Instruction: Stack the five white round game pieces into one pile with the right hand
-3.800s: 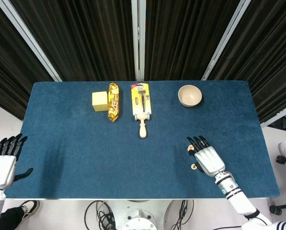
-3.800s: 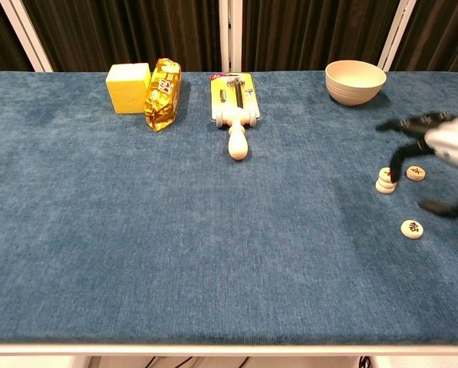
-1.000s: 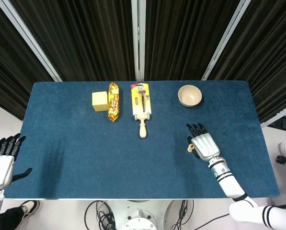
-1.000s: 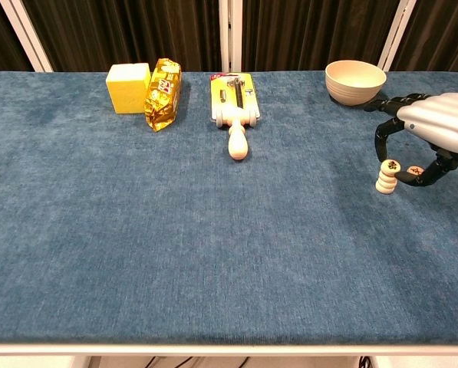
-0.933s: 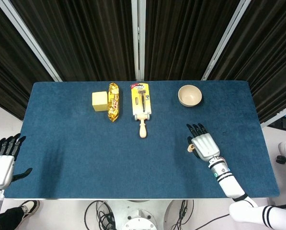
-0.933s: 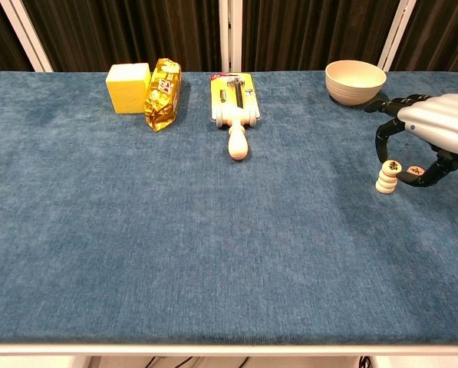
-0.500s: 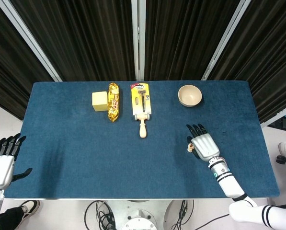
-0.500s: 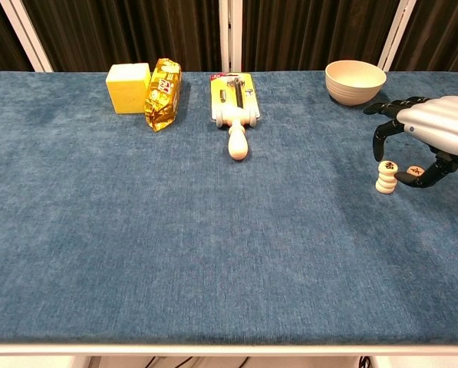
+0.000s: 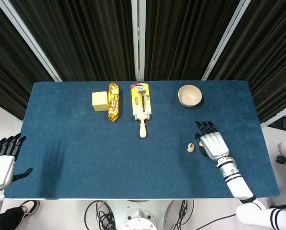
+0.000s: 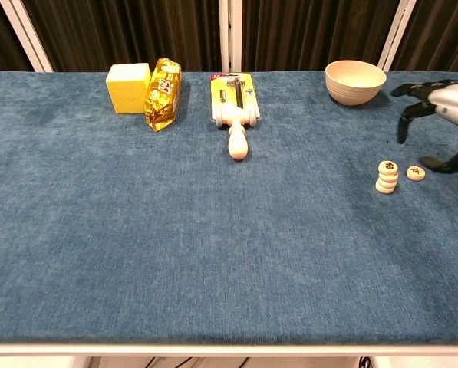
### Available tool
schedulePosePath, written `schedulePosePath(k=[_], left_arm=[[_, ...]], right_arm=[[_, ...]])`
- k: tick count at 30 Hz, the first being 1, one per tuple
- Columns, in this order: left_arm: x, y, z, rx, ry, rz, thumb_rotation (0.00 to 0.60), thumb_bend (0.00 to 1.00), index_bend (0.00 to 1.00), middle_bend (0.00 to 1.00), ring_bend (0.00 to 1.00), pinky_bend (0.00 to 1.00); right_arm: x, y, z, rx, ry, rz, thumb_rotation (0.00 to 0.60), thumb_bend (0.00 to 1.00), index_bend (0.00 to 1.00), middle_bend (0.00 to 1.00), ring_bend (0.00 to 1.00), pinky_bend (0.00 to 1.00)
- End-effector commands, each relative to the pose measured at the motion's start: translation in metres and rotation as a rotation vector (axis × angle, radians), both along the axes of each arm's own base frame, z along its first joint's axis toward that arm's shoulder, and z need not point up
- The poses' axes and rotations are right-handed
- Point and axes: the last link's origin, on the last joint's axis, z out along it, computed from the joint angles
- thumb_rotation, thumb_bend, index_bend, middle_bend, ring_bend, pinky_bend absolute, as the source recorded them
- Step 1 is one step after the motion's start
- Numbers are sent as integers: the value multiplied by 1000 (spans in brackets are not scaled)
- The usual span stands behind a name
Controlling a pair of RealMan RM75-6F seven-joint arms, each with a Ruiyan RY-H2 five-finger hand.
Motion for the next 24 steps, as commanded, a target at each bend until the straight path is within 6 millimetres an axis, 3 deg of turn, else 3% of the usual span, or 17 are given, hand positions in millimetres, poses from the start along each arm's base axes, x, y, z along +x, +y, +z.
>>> schedulePosePath(k=[1, 8, 24], left_arm=[[0, 0, -1, -1, 1, 0, 600, 131, 77, 0, 0, 0], [0, 0, -3, -9, 9, 6, 600, 131, 77, 0, 0, 0], [-3, 1, -3, -11, 5, 14, 600, 131, 77, 0, 0, 0]], right_arm=[[-19, 1, 3, -2, 24, -49, 600, 313, 371, 0, 0, 0], [-46, 1, -2, -3, 34, -113, 600, 301, 318, 0, 0, 0], [-43, -6, -22, -1, 0, -88, 600, 302, 305, 0, 0, 0]])
